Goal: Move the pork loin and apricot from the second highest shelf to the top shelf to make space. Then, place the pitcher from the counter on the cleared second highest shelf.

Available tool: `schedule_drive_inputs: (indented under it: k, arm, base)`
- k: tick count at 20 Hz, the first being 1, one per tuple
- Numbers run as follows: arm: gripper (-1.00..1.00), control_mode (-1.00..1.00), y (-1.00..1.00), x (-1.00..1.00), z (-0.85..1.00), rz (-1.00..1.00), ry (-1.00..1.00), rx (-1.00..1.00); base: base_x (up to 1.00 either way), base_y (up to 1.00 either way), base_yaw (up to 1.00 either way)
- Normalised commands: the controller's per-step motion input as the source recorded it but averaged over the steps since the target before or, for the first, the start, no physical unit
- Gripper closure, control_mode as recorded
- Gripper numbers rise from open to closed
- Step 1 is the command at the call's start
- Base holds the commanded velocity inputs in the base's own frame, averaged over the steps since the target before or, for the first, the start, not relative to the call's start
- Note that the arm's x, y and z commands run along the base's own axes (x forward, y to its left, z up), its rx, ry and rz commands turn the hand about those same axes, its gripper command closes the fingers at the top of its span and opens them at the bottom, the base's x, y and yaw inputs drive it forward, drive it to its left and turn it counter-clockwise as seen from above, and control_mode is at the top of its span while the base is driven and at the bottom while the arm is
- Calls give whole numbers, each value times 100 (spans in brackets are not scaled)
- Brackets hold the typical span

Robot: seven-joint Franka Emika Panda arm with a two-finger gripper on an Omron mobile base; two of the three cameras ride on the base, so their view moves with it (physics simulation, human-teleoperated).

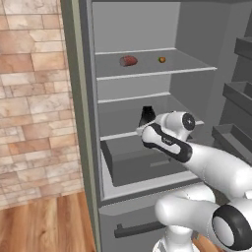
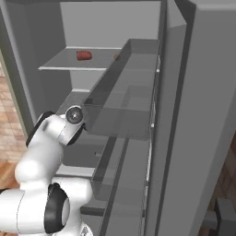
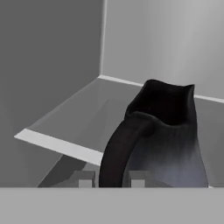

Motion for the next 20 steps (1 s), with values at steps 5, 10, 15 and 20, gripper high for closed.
schedule_drive_inputs:
  k: [5,10,15,20]
  arm:
    - [100,-100,0,38,18,0,0,0]
    - [100,-100,0,39,17,0,0,0]
    - [100,-100,0,35,6,0,-2,0]
    - [100,-100,0,8,4,0,-16,0]
  base:
    - [0,0,0]
    - [0,0,0]
    - [0,0,0]
    - [0,0,0]
